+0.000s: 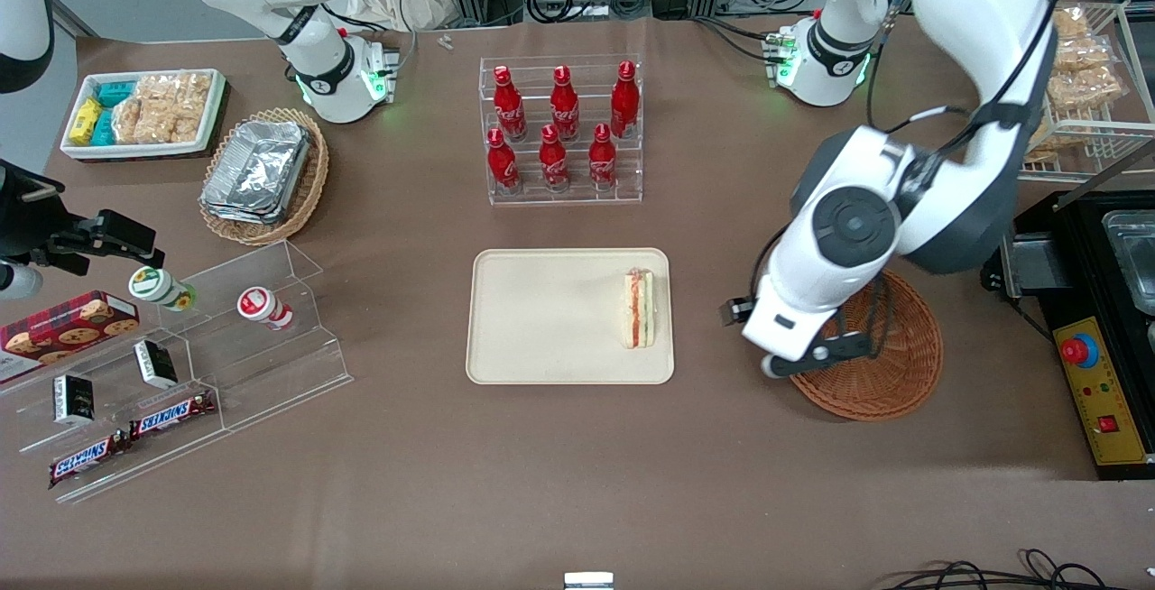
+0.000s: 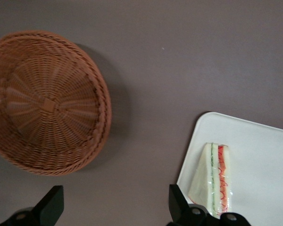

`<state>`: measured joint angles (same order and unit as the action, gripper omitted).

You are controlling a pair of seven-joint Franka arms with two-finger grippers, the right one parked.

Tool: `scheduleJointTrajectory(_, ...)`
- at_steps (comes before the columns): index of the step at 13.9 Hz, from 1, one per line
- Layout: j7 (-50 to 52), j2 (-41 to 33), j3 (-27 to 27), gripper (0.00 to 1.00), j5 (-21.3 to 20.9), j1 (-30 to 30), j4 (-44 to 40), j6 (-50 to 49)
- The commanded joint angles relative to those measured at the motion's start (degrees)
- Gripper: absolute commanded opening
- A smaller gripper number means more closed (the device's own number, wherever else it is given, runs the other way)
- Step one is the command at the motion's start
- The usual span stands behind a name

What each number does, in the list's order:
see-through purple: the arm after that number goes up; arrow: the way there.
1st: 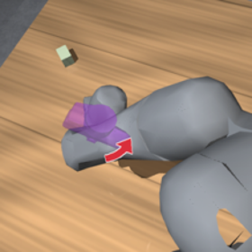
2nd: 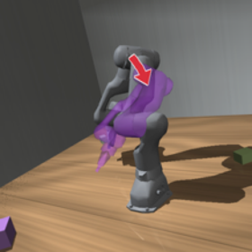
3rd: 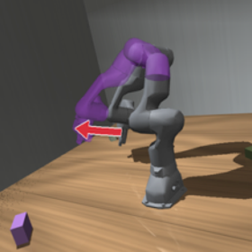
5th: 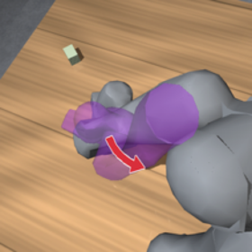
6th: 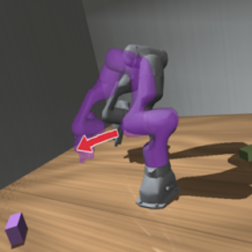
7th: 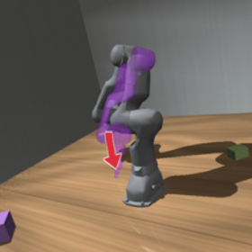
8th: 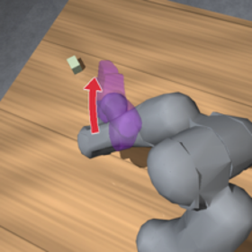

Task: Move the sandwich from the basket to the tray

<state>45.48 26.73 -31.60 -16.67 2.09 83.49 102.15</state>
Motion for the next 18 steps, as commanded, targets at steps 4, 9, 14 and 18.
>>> scheduleJointTrajectory(4,-0.3,-4.0,-0.3,1.0,0.8,7.4,2.6,-1.4)
scheduleJointTrajectory(9,-1.0,-5.9,-0.4,1.0,2.4,13.0,2.1,-1.7)
scheduleJointTrajectory(14,-10.4,-10.3,3.9,1.0,4.4,12.2,6.0,-1.7)
scheduleJointTrajectory(18,-27.7,-19.1,16.1,1.0,13.5,5.8,13.1,-1.0)
